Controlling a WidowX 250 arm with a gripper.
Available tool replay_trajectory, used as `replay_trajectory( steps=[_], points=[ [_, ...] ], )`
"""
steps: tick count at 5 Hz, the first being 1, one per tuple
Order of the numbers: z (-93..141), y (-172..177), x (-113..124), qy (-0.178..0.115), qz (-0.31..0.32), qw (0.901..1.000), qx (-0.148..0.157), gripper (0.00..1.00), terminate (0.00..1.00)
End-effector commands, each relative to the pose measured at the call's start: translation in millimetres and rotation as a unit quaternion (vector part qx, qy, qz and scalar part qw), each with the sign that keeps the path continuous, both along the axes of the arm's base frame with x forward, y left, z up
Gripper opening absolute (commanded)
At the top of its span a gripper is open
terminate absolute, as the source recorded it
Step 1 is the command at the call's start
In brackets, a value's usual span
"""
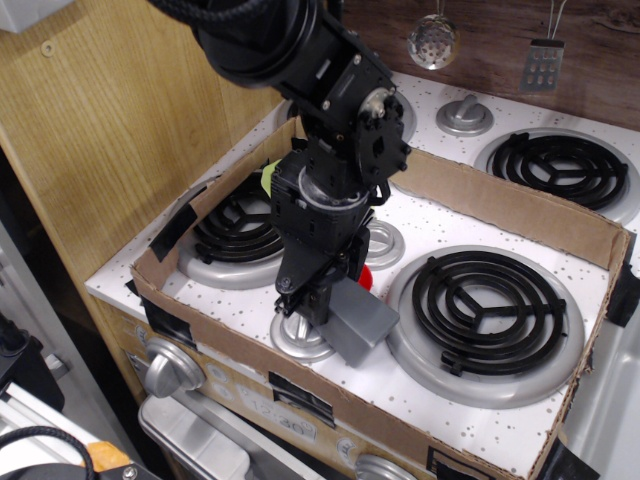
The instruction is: Right pepper shaker
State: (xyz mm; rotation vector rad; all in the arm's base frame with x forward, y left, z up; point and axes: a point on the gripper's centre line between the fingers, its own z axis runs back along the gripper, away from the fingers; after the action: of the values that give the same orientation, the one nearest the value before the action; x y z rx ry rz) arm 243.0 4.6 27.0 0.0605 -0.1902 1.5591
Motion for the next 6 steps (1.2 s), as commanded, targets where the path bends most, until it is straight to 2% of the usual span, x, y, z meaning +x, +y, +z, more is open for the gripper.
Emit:
replay_trajectory(
  steps=[1, 2, 3, 4, 5, 6],
  points=[
    [22, -5, 13, -0.035, -0.015, 0.9986, 0.037, 0.0, 0.0],
    [36, -17, 28, -0.071, -0.039, 0.9904, 0.112, 0.0, 0.0],
    [45, -35, 43, -0.098, -0.069, 0.98, 0.159, 0.0, 0.0],
    [48, -56, 51, -0.122, -0.093, 0.9638, 0.218, 0.0, 0.0],
    [51, -79, 54, -0.146, -0.105, 0.9426, 0.281, 0.0, 0.0],
    [51, -101, 59, -0.179, -0.105, 0.9134, 0.35, 0.0, 0.0]
  ],
)
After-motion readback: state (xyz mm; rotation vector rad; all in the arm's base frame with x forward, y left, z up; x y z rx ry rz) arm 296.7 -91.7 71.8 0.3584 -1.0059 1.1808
